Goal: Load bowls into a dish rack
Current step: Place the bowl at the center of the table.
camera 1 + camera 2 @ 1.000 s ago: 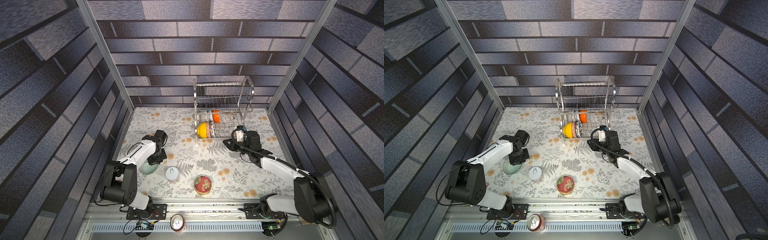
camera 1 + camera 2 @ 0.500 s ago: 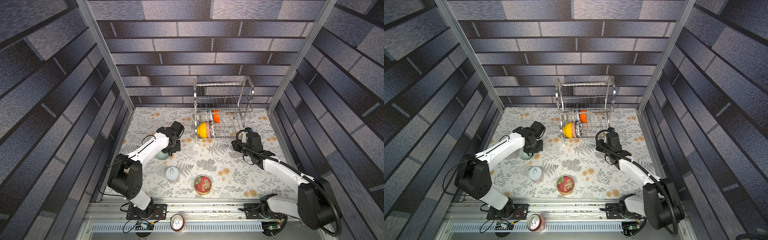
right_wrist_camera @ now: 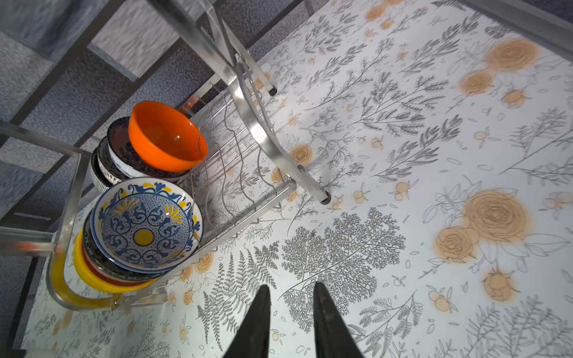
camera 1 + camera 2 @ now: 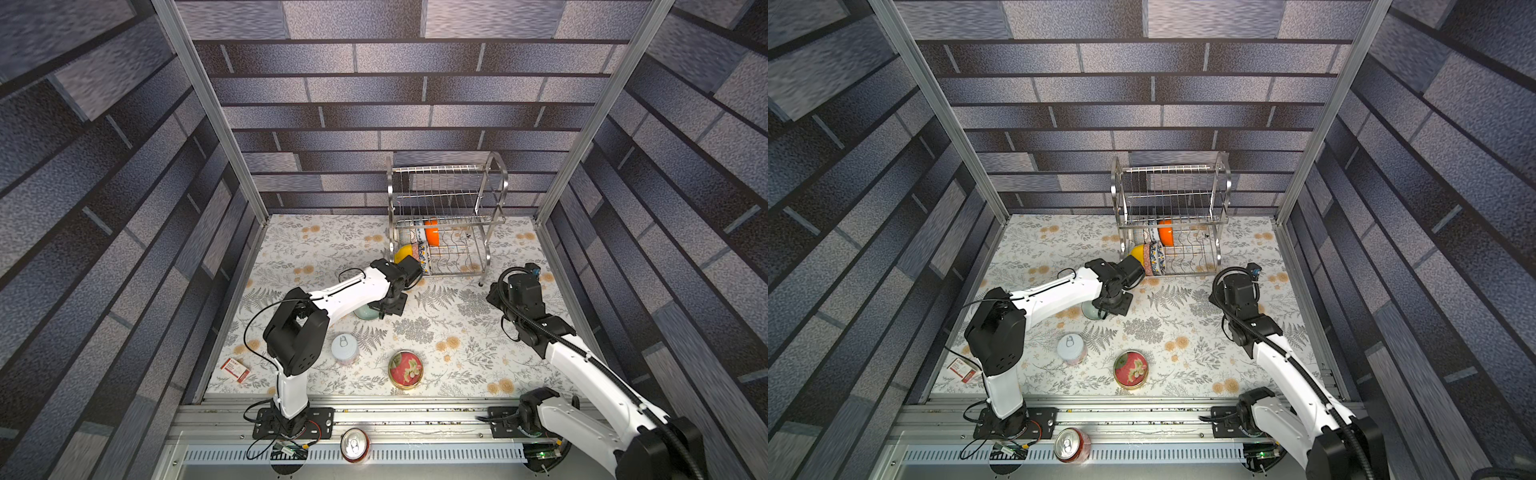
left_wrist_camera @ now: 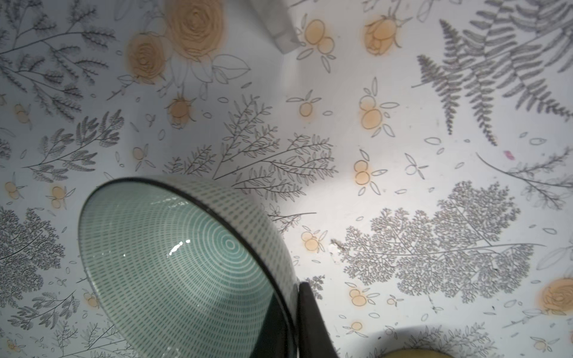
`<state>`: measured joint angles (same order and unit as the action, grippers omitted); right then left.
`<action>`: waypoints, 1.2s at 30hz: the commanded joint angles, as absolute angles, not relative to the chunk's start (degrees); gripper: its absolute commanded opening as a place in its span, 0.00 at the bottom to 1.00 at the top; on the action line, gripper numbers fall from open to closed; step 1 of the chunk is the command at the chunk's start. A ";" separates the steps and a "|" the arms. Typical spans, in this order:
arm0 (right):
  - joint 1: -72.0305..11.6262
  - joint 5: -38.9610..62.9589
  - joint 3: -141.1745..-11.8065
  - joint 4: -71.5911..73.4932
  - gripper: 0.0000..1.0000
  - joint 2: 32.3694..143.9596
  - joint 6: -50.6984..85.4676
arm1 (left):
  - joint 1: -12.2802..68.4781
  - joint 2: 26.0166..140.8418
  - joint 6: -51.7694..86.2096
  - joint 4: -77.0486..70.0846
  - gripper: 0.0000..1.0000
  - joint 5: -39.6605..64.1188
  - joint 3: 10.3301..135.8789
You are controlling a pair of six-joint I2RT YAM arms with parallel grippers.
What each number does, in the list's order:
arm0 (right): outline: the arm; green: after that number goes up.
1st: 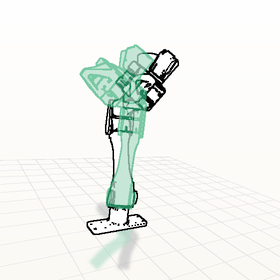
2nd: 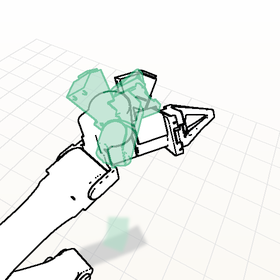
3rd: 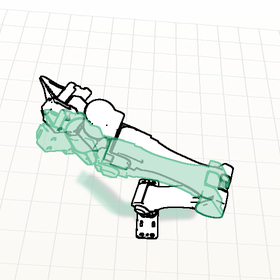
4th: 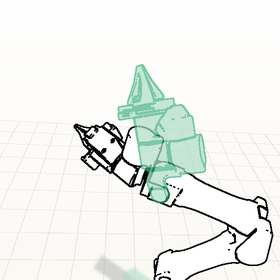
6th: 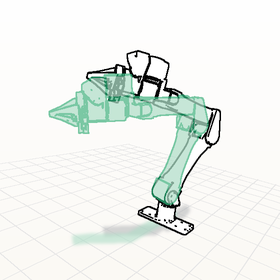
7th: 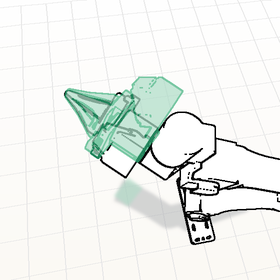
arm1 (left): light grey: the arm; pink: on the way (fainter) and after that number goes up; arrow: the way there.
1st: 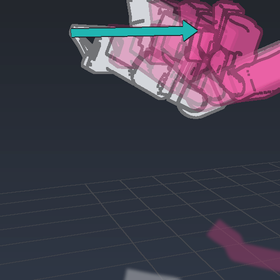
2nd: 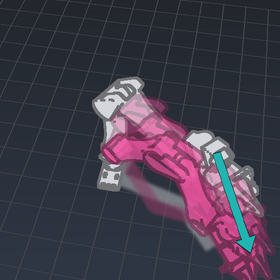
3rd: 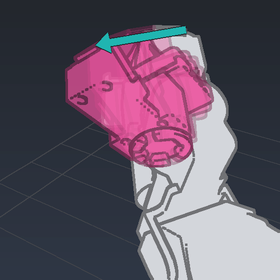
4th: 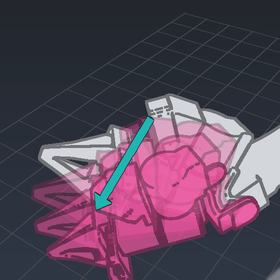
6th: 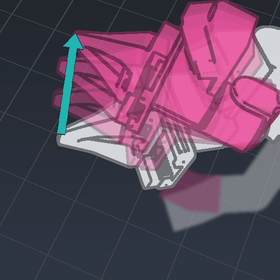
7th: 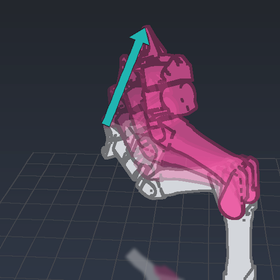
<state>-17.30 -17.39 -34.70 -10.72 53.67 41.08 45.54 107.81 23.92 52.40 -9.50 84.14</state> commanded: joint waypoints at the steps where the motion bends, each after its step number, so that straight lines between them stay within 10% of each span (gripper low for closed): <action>1: -16.51 -23.14 -33.74 -15.65 0.28 50.73 43.64 | 48.42 109.94 21.66 55.32 0.05 -11.23 88.60; 20: -15.73 -27.87 -37.71 -24.68 0.30 39.29 47.45 | 56.36 129.88 14.70 66.30 0.15 -13.52 114.71; 36: -15.71 -27.18 -42.10 -25.66 0.31 37.19 47.21 | 52.15 118.47 20.87 56.99 0.52 -0.08 110.27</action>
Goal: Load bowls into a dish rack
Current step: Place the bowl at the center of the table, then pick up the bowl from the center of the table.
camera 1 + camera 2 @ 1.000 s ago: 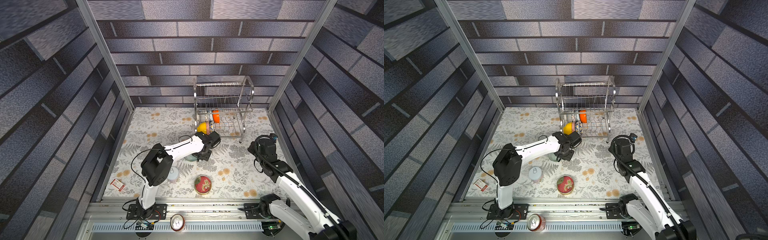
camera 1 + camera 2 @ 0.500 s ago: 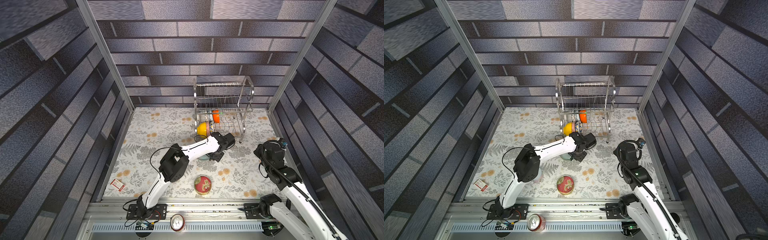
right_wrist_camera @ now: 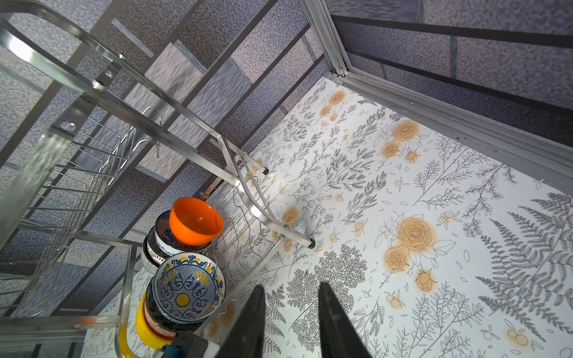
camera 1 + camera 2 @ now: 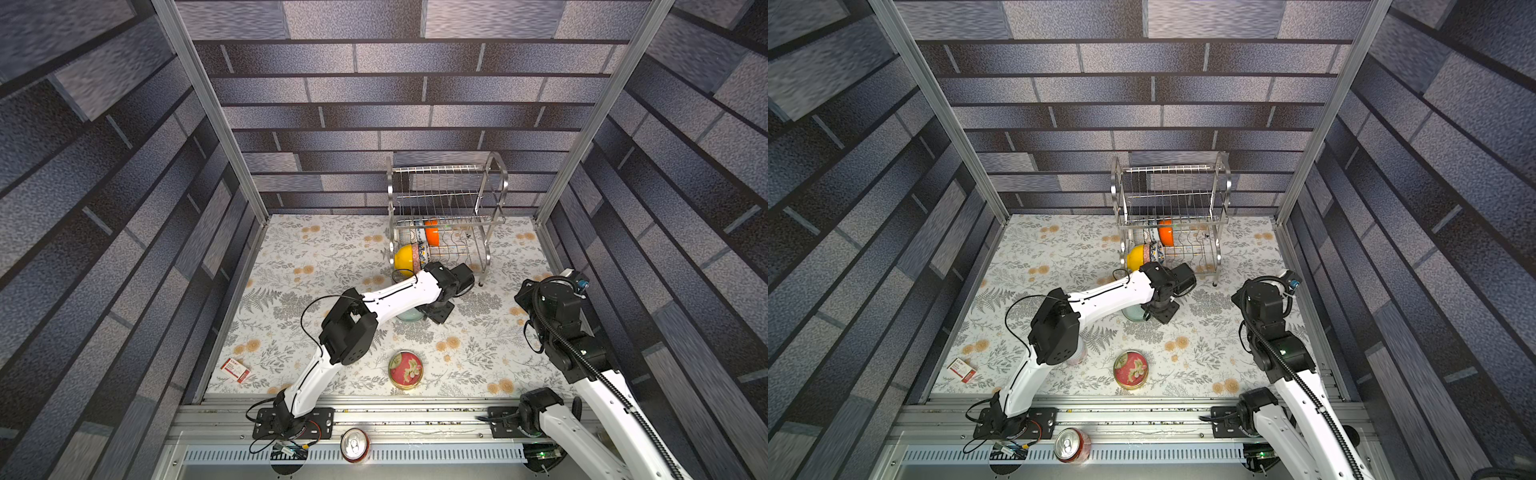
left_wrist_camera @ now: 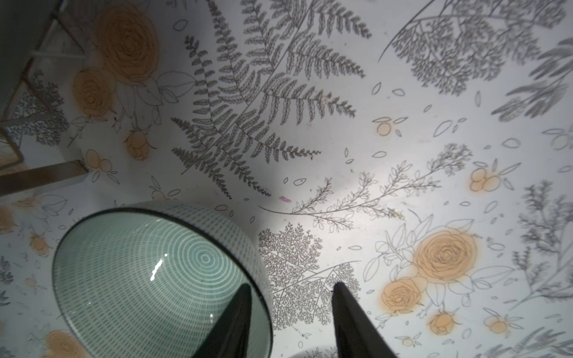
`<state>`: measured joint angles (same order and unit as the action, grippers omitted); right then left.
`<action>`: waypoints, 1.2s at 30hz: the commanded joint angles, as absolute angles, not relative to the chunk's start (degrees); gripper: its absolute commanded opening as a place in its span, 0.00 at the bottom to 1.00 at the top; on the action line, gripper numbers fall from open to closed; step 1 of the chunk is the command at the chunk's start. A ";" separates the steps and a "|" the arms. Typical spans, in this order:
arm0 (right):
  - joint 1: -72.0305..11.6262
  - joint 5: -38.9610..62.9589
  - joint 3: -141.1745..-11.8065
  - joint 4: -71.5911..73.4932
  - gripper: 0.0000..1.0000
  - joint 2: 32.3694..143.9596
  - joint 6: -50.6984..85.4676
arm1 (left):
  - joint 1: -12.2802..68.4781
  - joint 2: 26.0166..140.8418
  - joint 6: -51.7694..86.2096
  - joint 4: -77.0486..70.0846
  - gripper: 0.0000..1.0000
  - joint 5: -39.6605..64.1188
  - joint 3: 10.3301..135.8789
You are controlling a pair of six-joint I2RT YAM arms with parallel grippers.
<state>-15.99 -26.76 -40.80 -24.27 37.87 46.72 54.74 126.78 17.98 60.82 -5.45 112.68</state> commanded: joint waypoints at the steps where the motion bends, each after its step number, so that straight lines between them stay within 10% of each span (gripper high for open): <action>1: -15.73 -27.01 -42.12 -25.58 0.32 37.22 47.36 | 51.45 116.98 21.74 55.59 0.53 1.14 108.88; 23: -19.09 0.39 -37.72 -14.24 0.33 52.81 38.40 | 28.73 84.85 35.24 27.39 1.00 17.20 65.48; 36: -39.40 1.56 -59.03 -23.77 0.32 81.14 24.65 | 15.58 76.87 37.64 31.22 1.00 13.52 61.71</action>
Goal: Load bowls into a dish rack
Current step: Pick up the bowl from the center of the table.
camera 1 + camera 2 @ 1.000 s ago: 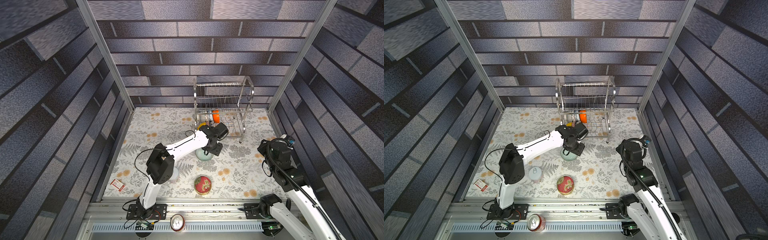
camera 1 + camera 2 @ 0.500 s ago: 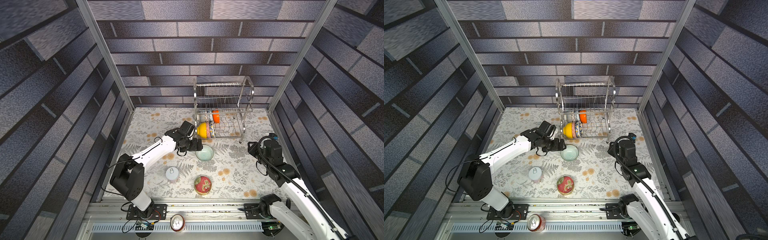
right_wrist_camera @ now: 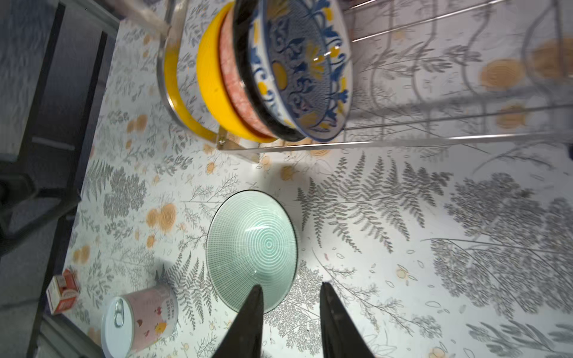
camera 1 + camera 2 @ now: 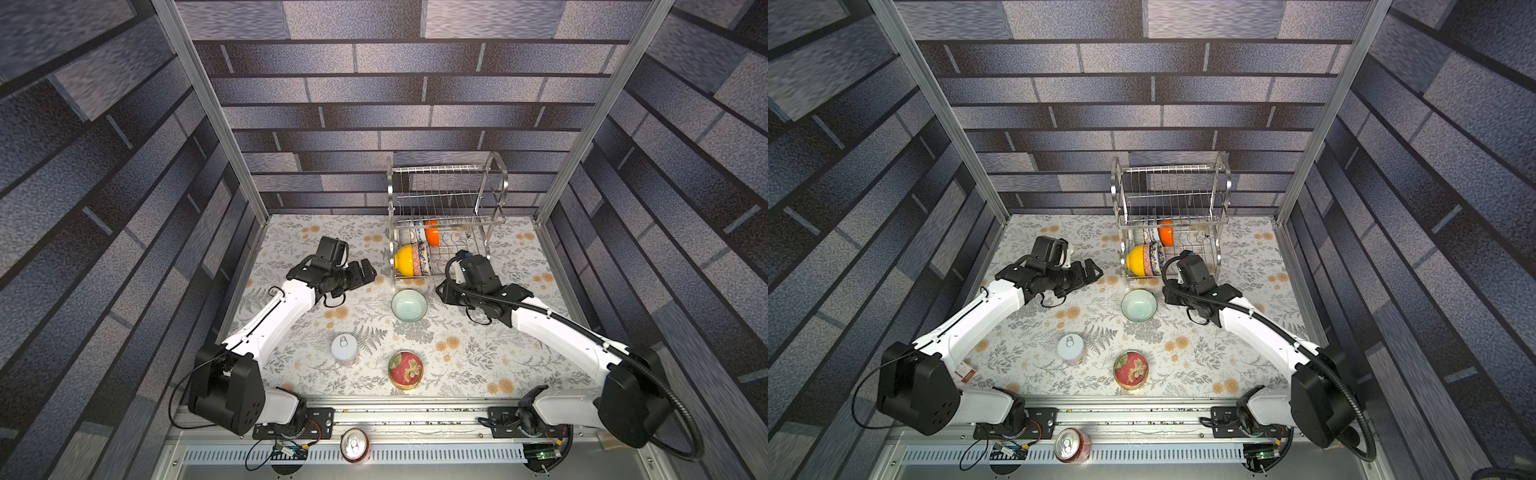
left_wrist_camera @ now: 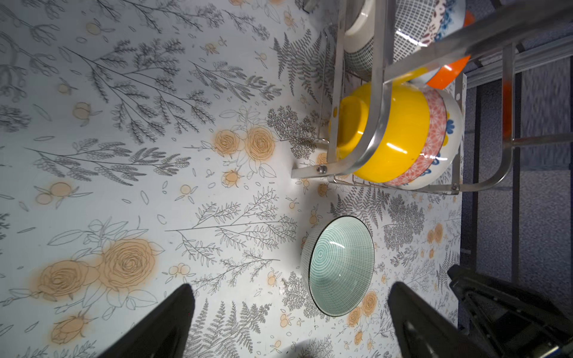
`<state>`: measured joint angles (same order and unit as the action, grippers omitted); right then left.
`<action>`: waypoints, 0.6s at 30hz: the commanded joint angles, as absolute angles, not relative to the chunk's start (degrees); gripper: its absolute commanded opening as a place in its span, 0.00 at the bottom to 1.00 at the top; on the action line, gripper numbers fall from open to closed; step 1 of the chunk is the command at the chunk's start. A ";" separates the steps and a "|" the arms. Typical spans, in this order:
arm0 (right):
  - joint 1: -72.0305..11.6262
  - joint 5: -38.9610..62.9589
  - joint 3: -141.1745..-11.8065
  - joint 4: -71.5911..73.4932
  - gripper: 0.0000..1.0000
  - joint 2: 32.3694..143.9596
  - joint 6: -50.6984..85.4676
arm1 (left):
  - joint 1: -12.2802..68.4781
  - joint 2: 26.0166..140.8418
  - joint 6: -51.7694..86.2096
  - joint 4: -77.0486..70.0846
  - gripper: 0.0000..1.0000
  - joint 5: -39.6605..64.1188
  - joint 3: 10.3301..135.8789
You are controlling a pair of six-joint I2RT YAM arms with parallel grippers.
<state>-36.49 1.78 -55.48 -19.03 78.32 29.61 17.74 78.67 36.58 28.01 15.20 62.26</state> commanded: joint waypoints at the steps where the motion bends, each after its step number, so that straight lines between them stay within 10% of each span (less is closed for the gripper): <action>1: -40.81 0.99 -60.49 -25.08 0.33 83.09 23.54 | 14.39 76.59 37.64 32.11 1.00 13.28 61.59; 18: -55.07 -7.42 -80.76 -39.11 0.34 103.79 6.92 | 2.20 76.98 38.77 35.60 1.00 15.18 57.85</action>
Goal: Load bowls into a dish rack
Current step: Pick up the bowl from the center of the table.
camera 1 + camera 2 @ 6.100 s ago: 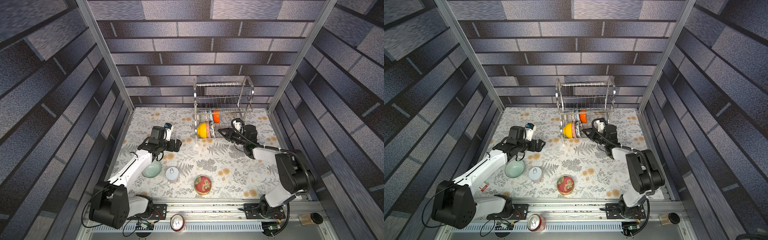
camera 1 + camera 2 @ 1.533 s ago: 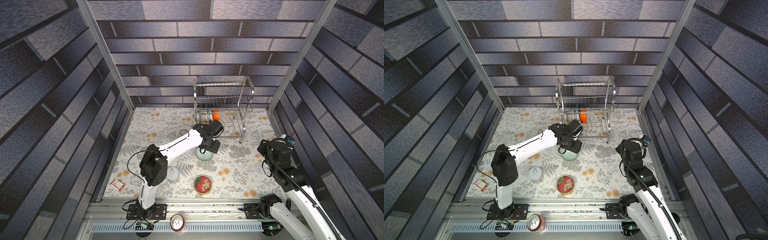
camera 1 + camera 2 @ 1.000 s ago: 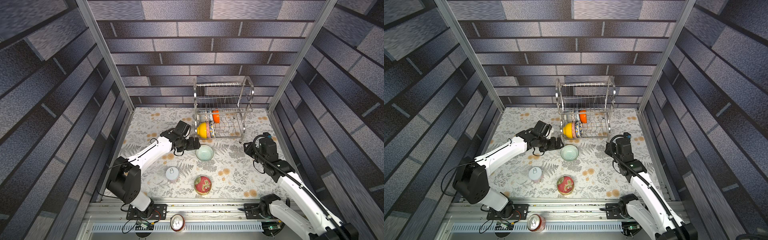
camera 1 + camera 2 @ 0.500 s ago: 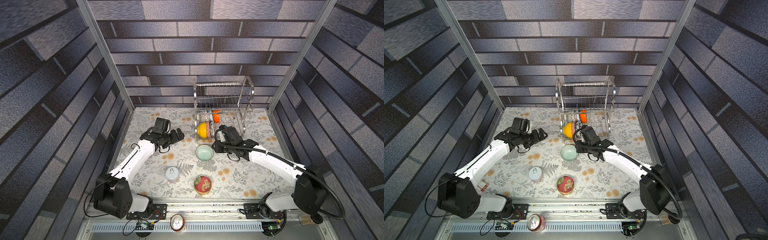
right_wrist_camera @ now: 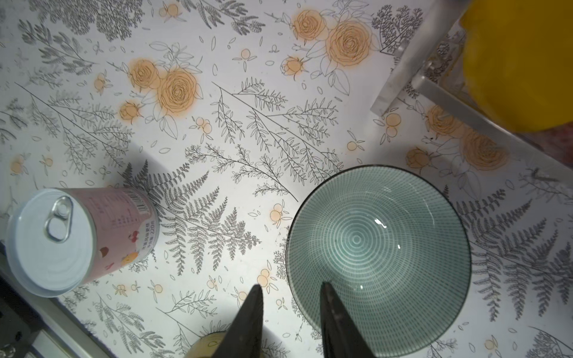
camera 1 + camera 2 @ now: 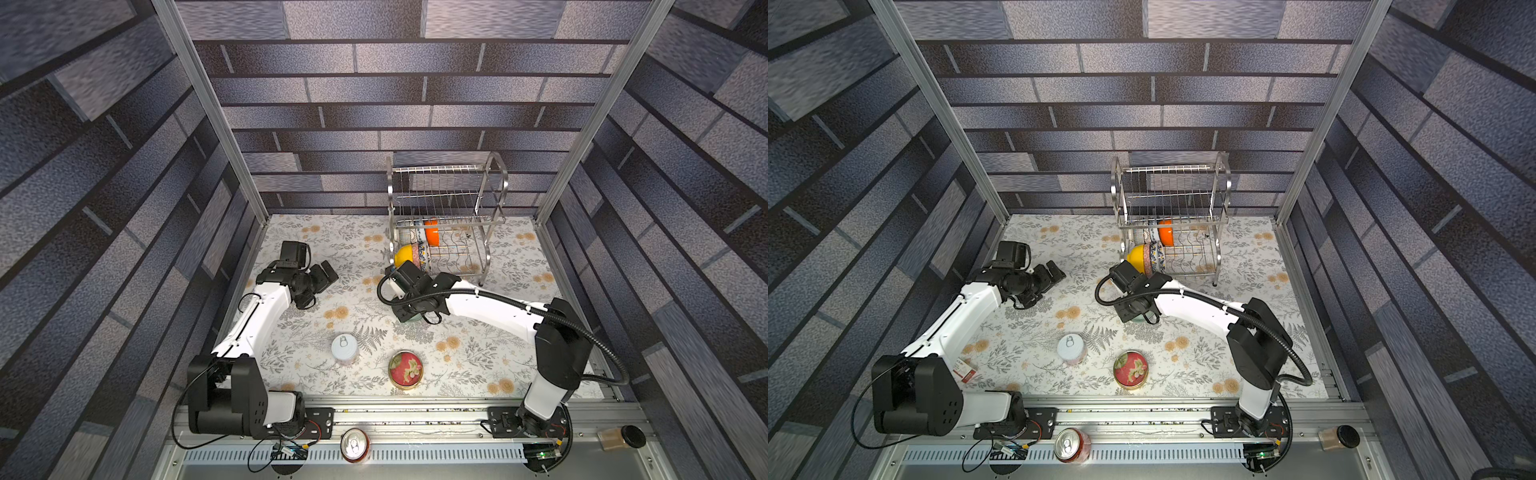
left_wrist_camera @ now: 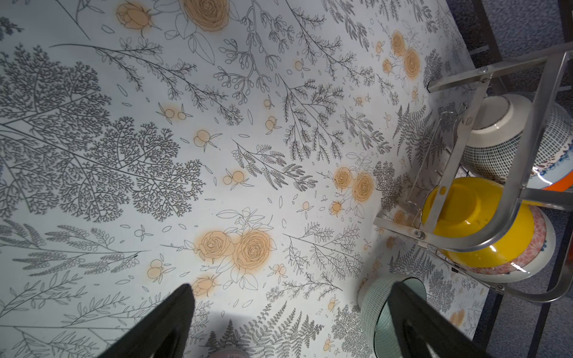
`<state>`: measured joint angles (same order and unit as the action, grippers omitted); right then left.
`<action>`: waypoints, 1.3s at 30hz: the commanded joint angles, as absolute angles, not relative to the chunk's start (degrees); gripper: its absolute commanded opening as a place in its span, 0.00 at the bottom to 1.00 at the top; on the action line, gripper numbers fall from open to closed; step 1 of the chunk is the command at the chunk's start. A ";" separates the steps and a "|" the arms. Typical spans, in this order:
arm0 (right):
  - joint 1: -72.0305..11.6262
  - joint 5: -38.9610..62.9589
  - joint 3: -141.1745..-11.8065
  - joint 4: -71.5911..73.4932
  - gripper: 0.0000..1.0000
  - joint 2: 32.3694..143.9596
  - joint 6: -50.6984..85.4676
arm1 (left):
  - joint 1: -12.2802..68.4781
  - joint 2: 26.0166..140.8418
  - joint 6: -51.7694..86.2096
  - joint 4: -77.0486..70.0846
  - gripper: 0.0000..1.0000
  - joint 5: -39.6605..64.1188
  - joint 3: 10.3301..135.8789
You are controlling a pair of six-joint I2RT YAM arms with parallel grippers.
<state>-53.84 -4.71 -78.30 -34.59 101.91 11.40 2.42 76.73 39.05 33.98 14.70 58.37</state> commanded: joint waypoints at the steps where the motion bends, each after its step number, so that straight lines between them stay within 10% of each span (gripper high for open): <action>1: -55.61 -7.96 -81.48 -39.69 0.33 104.75 6.16 | 2.20 77.16 38.73 35.59 1.00 15.20 57.84; 39: -57.66 -14.22 -82.76 -40.62 0.12 112.59 -0.19 | 4.89 78.00 36.23 36.65 1.00 13.67 59.32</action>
